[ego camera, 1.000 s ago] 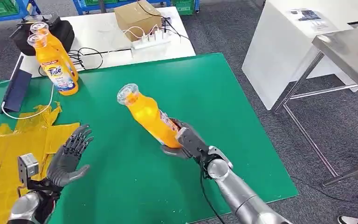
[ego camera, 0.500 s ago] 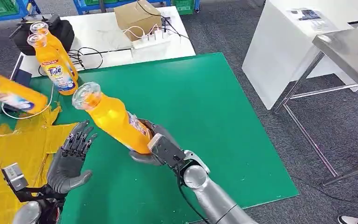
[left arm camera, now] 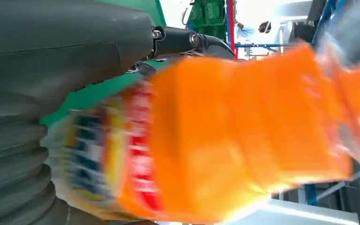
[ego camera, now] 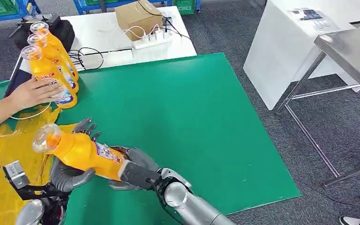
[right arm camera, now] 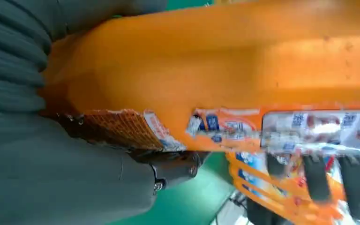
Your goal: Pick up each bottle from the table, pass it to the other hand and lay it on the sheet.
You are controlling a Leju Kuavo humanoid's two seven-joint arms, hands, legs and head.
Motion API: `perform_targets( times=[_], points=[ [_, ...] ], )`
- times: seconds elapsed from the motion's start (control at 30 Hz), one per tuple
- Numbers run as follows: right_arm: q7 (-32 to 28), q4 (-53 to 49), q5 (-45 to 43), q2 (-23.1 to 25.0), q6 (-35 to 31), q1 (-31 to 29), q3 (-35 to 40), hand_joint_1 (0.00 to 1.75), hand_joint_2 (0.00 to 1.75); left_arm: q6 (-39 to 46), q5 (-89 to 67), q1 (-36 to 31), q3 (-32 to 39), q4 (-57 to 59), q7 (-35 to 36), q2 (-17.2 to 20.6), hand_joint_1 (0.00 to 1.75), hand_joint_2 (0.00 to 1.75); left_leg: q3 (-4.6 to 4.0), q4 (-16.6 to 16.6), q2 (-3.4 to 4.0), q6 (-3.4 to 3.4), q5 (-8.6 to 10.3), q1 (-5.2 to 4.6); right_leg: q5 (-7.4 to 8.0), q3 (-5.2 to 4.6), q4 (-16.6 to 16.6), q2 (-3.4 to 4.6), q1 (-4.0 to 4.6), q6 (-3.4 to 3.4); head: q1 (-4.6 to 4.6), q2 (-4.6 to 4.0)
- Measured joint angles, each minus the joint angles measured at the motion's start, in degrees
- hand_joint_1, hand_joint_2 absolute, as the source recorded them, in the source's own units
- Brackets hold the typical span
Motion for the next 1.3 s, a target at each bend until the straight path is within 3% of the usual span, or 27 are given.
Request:
perform_targets(
  times=[0.37, 0.4, 1.3],
  points=[
    [0.5, 4.1, 1.2, 2.0, 0.1, -1.2, 4.4, 1.75, 1.75, 1.1, 0.0, -0.6, -0.1, 0.6, 0.3, -0.3, 0.00, 1.75, 0.00, 0.0, 0.02, 0.00, 0.00, 0.00, 0.00, -0.02, 0.0, 0.01, 0.00, 0.00, -0.02, 0.00],
    [0.5, 4.3, 1.2, 2.0, 0.1, -1.3, 4.5, 1.75, 1.75, 1.2, 0.0, -0.6, -0.1, 0.6, 0.3, -0.3, 1.75, 1.75, 0.00, 0.0, 0.02, 0.00, 0.00, 0.00, 0.00, -0.02, 0.0, 0.01, 0.00, 0.00, -0.02, 0.00],
    [0.8, 1.9, -1.6, -0.3, -1.6, -2.6, 6.0, 1.75, 1.75, 0.6, -3.2, -0.7, -0.9, 0.7, -3.1, -0.3, 1.75, 1.75, 0.00, 0.0, 0.01, 0.00, 0.00, 0.00, 0.01, -0.01, 0.0, 0.00, 0.00, 0.00, 0.00, 0.00]
  ],
)
